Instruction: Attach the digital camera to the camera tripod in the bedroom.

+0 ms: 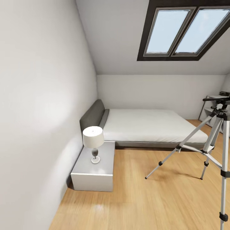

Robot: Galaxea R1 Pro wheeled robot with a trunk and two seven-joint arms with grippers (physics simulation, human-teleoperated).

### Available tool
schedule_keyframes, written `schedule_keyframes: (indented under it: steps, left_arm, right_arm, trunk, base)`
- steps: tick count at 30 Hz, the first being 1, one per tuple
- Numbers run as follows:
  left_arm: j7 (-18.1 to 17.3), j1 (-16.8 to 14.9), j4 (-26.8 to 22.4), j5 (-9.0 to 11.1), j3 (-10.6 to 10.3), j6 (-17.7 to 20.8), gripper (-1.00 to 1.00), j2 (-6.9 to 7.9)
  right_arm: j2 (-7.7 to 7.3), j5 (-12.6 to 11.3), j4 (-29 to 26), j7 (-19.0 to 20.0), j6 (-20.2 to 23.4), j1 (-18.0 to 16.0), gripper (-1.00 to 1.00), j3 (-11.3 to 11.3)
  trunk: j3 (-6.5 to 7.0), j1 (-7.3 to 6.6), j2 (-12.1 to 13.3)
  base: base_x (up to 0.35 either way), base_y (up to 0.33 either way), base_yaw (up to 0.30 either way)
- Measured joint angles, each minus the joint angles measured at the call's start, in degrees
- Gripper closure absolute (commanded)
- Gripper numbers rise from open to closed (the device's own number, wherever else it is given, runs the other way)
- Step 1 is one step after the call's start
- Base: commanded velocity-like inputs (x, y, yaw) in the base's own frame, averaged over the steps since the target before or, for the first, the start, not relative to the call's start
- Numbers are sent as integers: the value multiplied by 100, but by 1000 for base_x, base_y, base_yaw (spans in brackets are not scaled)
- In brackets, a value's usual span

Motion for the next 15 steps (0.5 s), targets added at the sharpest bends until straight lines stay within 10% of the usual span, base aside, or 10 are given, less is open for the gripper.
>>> schedule_keyframes:
  steps: [15]
  left_arm:
    - [21, -13, -419, -81, -35, 123, -100, 133]
  right_arm:
    - [28, 73, -54, 33, 22, 0, -100, 6]
  trunk:
    - [1, 0, 0]
  base:
    - [0, 0, 0]
